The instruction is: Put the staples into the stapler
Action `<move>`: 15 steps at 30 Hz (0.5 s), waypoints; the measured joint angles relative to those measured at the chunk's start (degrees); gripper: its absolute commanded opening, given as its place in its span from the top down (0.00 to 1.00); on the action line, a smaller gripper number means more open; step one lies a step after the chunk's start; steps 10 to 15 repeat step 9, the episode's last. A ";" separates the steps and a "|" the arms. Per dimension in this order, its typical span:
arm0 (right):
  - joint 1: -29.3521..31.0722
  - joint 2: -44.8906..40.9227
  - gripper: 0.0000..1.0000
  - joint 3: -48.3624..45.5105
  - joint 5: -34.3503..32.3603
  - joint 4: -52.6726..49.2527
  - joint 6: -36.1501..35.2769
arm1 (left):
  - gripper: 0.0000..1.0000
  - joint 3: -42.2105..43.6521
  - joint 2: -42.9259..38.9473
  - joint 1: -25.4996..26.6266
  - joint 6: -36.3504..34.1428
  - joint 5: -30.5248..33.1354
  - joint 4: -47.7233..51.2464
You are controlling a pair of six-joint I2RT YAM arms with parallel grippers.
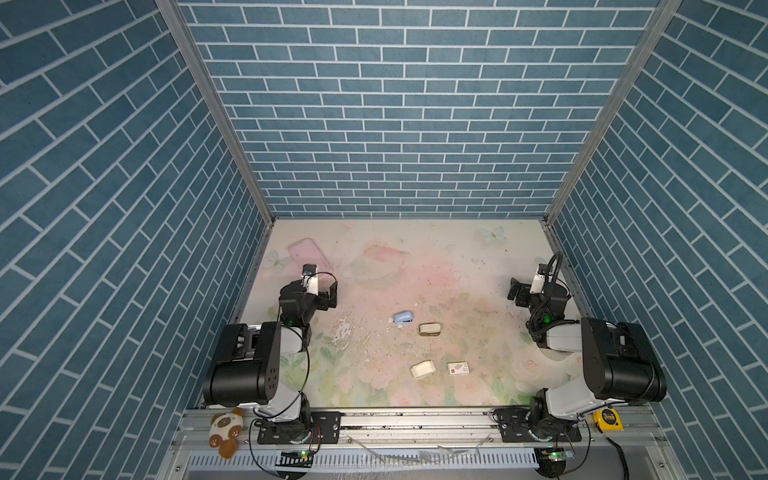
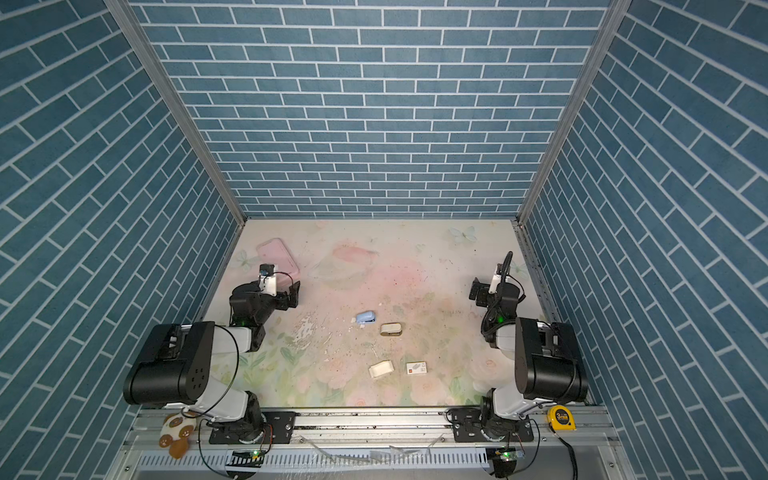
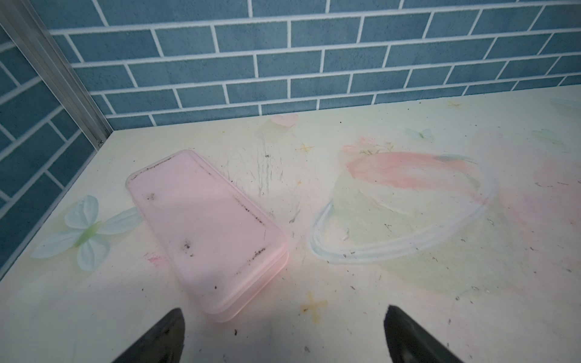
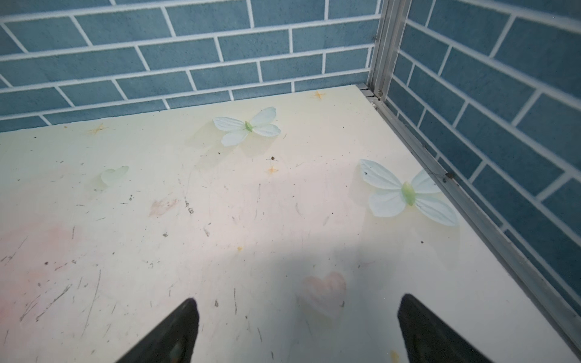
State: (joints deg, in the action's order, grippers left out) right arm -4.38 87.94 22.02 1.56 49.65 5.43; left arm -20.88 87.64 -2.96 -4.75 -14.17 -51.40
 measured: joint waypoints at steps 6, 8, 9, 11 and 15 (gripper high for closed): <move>0.26 0.00 0.01 0.00 0.44 -1.33 -0.22 | 0.00 0.00 0.02 0.00 0.02 0.22 0.15; 0.26 0.00 0.01 0.00 0.46 -1.51 -0.37 | 0.00 0.00 0.02 0.00 0.02 0.22 0.15; 0.26 0.00 0.01 0.00 0.46 -1.57 -0.37 | 0.00 0.00 0.02 0.00 0.02 0.24 0.15; 0.26 0.00 0.01 0.00 0.46 -1.57 -0.37 | 0.00 0.00 0.02 0.00 0.02 0.24 0.15; 0.26 0.00 0.01 0.00 0.46 -1.57 -0.37 | 0.00 0.00 0.02 0.00 0.02 0.24 0.15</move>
